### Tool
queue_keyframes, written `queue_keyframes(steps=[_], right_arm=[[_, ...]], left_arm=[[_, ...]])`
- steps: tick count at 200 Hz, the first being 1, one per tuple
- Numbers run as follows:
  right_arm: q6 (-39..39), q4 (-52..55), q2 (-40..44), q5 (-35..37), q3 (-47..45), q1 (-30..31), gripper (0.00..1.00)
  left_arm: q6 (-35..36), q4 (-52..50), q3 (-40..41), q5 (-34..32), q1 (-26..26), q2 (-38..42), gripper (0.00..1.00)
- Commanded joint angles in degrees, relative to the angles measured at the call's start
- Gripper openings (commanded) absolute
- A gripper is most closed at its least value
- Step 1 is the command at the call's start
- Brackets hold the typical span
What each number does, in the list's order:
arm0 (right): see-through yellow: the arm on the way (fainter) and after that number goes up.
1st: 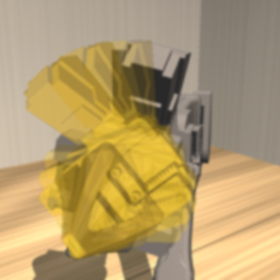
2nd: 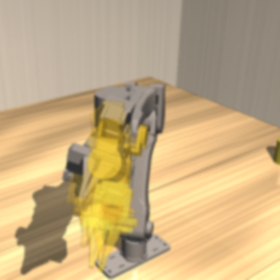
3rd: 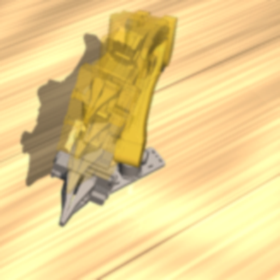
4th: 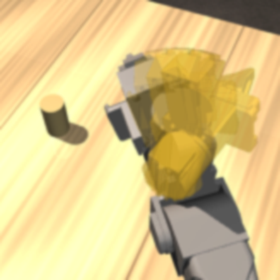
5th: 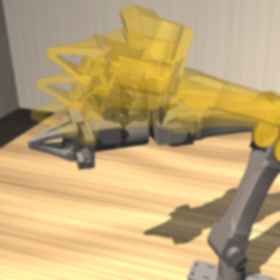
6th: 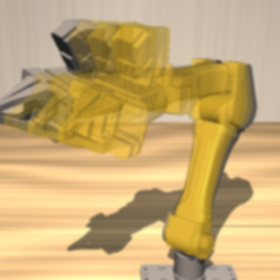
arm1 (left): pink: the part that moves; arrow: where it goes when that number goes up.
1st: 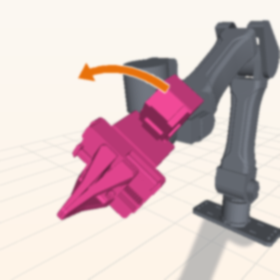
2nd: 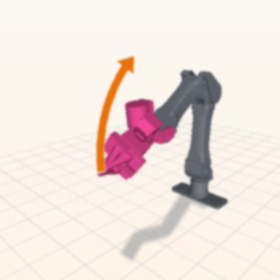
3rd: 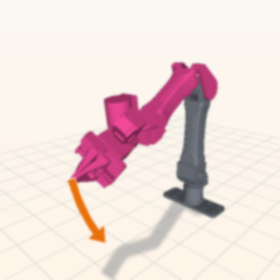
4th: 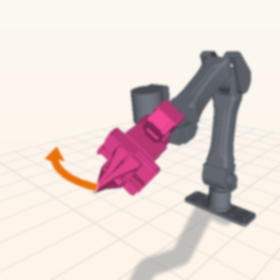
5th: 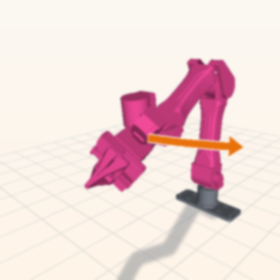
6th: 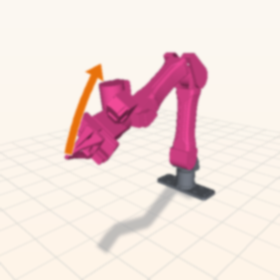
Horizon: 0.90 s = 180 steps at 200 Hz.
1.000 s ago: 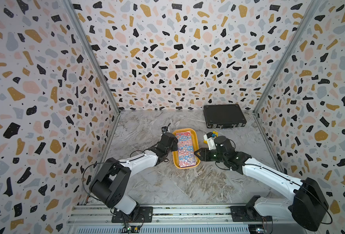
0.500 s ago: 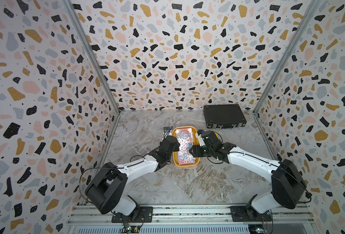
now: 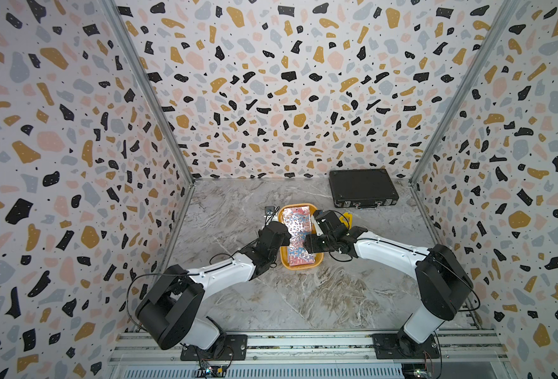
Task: Take the stickers out of the storage box
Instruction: Pick up the sticker from the storage box.
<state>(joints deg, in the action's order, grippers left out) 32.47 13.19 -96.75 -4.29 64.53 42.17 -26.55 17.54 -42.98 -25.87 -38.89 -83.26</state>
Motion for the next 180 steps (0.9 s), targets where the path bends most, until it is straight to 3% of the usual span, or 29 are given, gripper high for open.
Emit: queue_keyframes(steps=[1, 49, 104, 180], right_arm=[[-0.9, 0.3, -1.2, 1.1, 2.6, -0.1, 0.59], [-1.4, -1.0, -3.1, -2.3, 2.6, -0.2, 0.55], [-1.7, -6.4, 3.1, -9.6, -3.2, -0.2, 0.46], [-1.7, -1.9, 7.6, -17.5, -3.5, -0.8, 0.42]], left_arm=[[1.2, 4.1, 0.5, -1.1, -0.4, 1.6, 0.0], [1.6, 4.5, 0.5, -0.9, -0.5, 1.6, 0.0], [1.7, 3.6, -0.1, -1.3, -0.5, 1.0, 0.0], [1.7, 1.5, -1.5, -1.5, -0.5, 0.1, 0.0]])
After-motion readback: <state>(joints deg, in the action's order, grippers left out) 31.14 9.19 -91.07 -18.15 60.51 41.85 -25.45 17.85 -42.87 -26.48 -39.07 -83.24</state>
